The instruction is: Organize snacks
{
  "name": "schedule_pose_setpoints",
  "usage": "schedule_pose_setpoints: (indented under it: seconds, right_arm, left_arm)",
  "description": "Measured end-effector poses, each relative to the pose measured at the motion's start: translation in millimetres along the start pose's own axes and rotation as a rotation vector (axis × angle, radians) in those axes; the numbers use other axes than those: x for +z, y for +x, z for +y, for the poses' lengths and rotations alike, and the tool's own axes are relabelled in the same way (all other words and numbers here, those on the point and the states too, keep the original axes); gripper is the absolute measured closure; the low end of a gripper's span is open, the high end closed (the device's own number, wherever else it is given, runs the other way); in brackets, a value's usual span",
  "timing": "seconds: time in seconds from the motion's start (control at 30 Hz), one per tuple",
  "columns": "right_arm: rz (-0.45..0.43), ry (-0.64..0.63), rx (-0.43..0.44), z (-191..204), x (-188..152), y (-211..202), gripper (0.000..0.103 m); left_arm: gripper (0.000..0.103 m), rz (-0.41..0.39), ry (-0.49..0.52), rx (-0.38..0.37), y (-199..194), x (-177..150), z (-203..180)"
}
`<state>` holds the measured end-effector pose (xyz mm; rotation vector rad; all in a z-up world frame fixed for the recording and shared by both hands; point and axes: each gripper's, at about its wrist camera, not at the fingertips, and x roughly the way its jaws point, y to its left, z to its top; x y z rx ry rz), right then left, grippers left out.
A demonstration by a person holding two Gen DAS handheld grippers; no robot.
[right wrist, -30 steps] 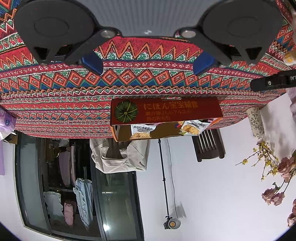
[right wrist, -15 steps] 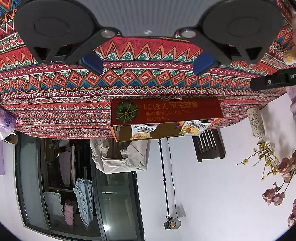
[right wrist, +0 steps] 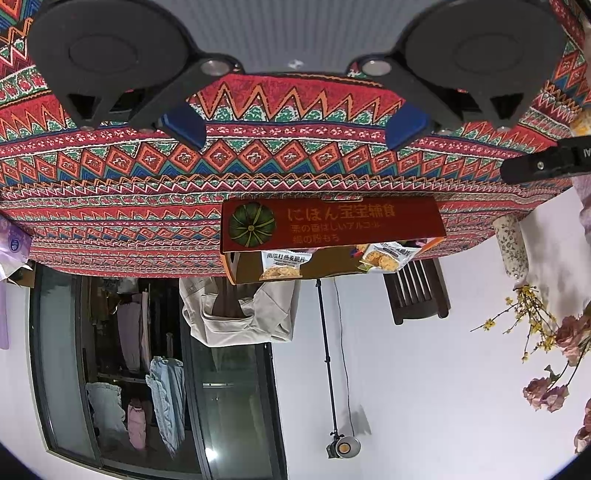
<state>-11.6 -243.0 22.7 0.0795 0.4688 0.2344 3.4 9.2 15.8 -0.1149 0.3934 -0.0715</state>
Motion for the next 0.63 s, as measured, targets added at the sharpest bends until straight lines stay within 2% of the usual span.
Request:
schedule_pose_setpoints:
  seconds: [0.63]
  right_arm:
    - [0.01,-0.004,0.004,3.6,-2.5,4.9,0.0]
  left_arm:
    - [0.0,-0.001,0.014,0.021,0.9,-1.4,-0.9]
